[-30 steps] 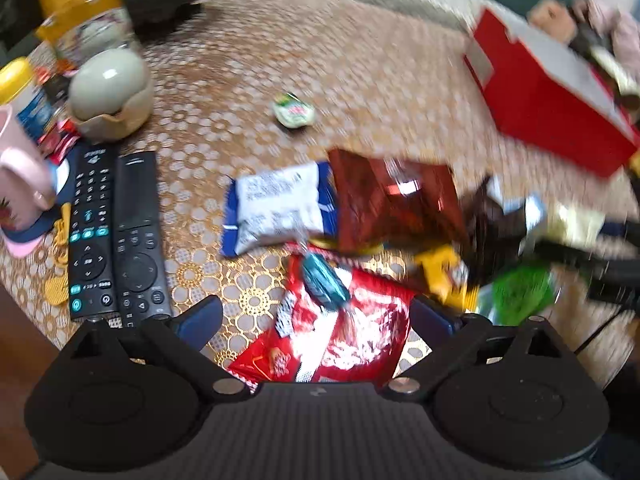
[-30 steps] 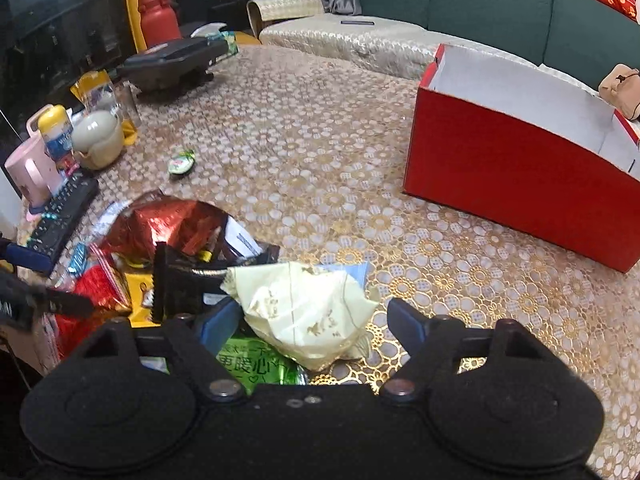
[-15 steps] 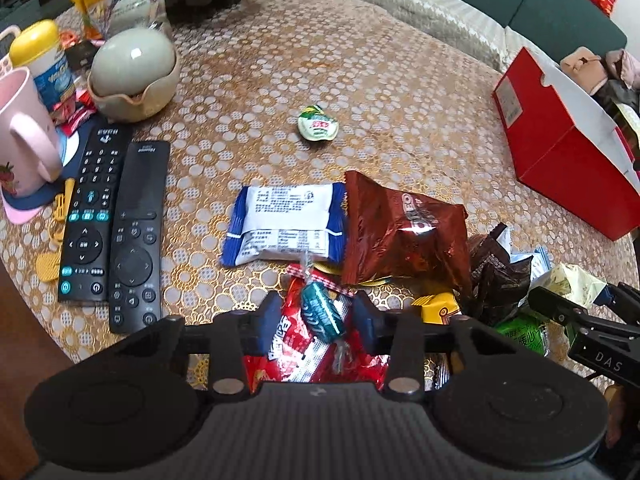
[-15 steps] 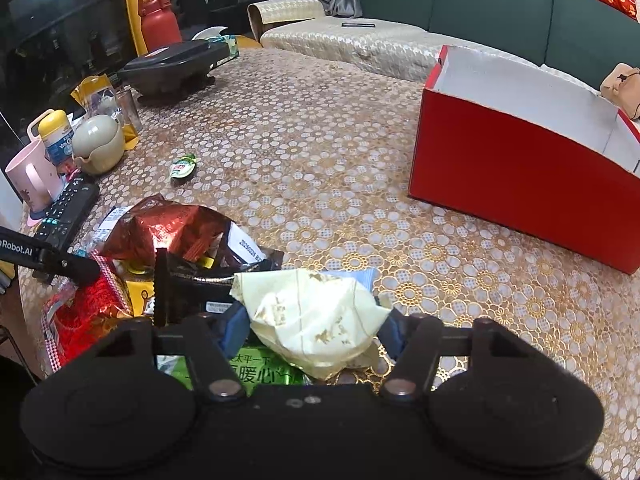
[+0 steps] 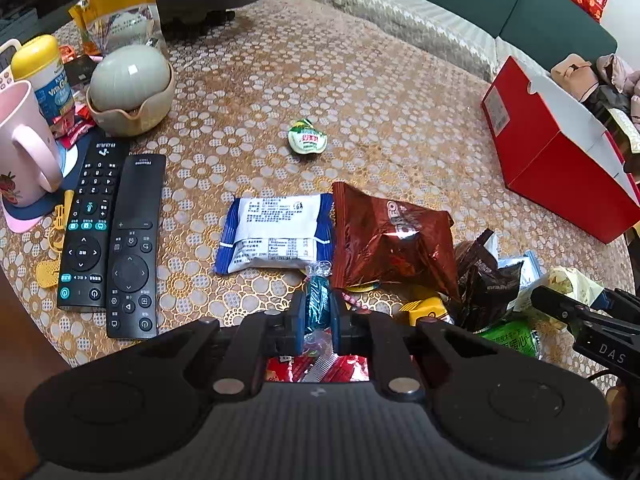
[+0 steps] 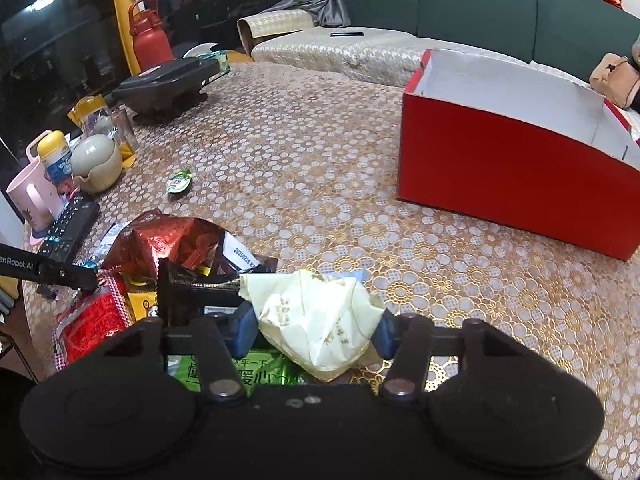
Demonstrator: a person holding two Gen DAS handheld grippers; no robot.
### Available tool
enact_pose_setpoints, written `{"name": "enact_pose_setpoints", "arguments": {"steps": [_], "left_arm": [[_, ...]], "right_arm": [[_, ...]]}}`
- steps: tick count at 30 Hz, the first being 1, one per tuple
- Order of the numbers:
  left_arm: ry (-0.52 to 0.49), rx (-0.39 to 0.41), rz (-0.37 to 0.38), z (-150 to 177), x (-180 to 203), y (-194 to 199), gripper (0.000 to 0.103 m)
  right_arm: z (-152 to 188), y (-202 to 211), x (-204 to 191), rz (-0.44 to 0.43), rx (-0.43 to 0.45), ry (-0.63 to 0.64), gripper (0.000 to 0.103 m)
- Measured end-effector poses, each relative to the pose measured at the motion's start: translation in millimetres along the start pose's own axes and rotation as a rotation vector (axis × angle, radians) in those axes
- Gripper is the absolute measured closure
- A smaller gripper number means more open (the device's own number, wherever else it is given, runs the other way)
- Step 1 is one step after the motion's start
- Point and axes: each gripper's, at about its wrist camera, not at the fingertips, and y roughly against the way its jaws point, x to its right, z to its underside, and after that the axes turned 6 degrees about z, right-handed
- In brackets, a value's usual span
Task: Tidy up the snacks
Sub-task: 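Carry both snacks into the red box and open both tools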
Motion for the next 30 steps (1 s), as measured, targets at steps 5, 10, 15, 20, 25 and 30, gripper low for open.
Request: {"name": "enact_pose_setpoints", "arguments": {"steps": [5, 10, 15, 20, 25, 30], "left_arm": [[-0.007, 0.016, 0.007, -1, 6, 8, 0.091], [-0.03, 0.041, 0.028, -6, 20, 22, 0.091], [-0.088, 0.071, 0.048, -19, 47, 35, 0.091], [-0.159, 0.107, 0.065, -47, 85, 42, 0.091], [-0.235, 0.143, 0.086, -80, 127, 40, 0.091], [-0.312, 0.158, 0.118, -115, 177, 23, 0.091]], "right_arm": [[-2, 13, 7, 0.003, 0.029, -0.025, 0.049], [-9, 32, 18, -0.005, 0.069, -0.05, 0.049], [-26, 53, 31, -0.001, 0.114, -0.053, 0.049], [-51, 66, 49, 0.045, 0.15, -0.029, 0.049], [-79, 71, 76, 0.096, 0.183, -0.02, 0.049], [-104, 61, 110, 0.159, 0.187, -0.046, 0.049]]}}
